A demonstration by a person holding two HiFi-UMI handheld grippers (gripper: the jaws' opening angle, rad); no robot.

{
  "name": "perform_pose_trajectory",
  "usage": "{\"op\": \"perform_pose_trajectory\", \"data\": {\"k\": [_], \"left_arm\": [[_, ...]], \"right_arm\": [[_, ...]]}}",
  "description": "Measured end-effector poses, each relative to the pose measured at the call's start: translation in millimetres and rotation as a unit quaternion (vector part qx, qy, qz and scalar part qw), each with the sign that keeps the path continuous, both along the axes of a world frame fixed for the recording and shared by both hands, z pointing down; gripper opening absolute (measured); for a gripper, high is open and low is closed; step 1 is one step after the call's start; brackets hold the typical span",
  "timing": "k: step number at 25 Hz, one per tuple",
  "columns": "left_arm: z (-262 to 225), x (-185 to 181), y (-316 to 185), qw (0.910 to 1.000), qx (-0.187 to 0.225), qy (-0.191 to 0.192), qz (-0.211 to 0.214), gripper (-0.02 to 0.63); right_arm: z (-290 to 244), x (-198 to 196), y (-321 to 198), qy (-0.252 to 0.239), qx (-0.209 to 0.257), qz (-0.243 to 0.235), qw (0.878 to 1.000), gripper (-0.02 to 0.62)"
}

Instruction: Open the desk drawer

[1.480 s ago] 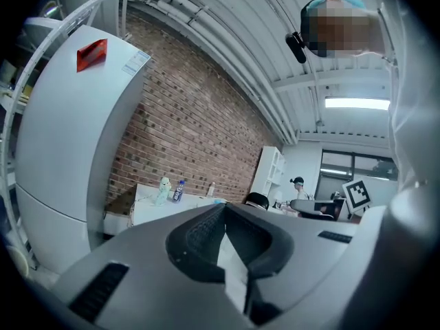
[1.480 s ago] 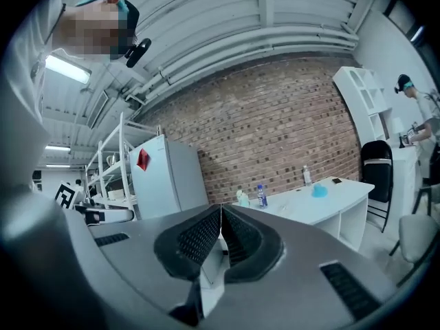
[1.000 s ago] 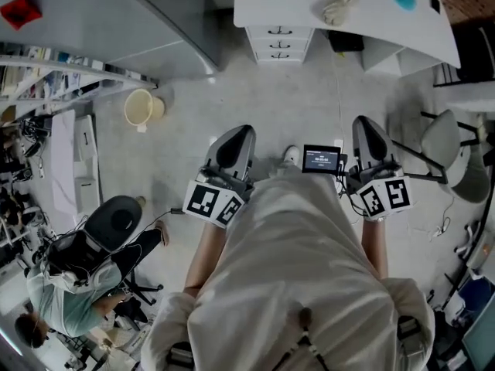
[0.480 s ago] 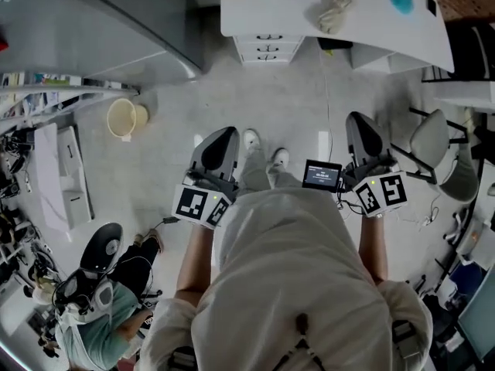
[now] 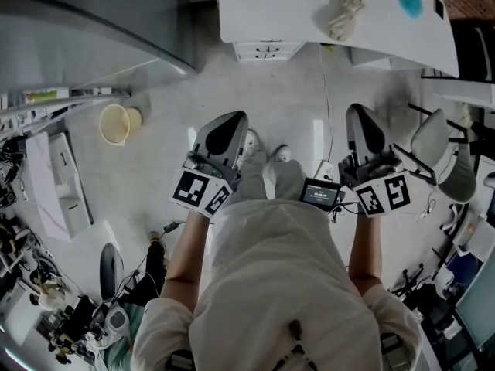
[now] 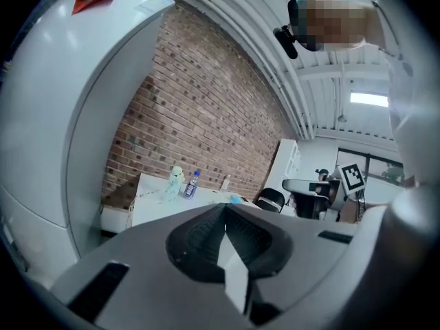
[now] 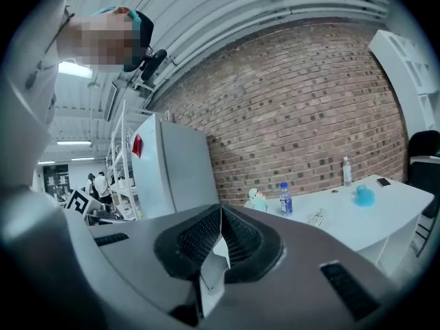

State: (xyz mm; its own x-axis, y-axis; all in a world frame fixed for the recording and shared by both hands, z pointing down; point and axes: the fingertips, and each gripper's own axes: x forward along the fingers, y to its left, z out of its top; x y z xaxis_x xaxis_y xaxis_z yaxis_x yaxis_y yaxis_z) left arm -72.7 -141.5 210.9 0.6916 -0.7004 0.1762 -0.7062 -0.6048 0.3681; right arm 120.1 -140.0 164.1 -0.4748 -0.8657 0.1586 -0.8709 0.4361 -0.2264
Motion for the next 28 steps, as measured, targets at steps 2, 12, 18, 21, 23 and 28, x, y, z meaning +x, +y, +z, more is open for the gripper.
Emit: {"op": "perform_pose_trajectory", "data": {"k": [2, 12, 18, 21, 23, 28], "left_arm": [[9.6, 4.2, -7.8, 0.9999, -0.004, -0.003, 0.009, 0.008], [89.6, 42.2, -64.9, 0.9997, -0.015, -0.006, 0.016, 0.008], [148.1, 53.5, -78.4, 0.9994, -0.032, -0.009, 0.008, 0.008], [185.3, 57.3, -79.0, 0.9987, -0.050, -0.013, 0.004, 0.008], [215.1, 59.3, -76.8, 0.9977, -0.064, -0.019, 0.007, 0.008], [282.5, 66.9, -73.7, 0.9956, -0.081, -0.044, 0.015, 0.008]], "right_arm": [[7.2, -2.0, -11.8, -0.002, 0.001, 0.002, 1.000, 0.028], [108.2, -10.3, -82.1, -0.041, -0.053, -0.023, 0.997, 0.027], [188.8, -33.9, -90.7, -0.075, -0.097, -0.050, 0.991, 0.026], [231.7, -40.7, -90.0, -0.065, -0.119, -0.068, 0.988, 0.026], [261.3, -42.3, -87.5, -0.050, -0.130, -0.077, 0.987, 0.028], [325.8, -40.4, -84.9, -0.007, -0.145, -0.098, 0.985, 0.026]]}}
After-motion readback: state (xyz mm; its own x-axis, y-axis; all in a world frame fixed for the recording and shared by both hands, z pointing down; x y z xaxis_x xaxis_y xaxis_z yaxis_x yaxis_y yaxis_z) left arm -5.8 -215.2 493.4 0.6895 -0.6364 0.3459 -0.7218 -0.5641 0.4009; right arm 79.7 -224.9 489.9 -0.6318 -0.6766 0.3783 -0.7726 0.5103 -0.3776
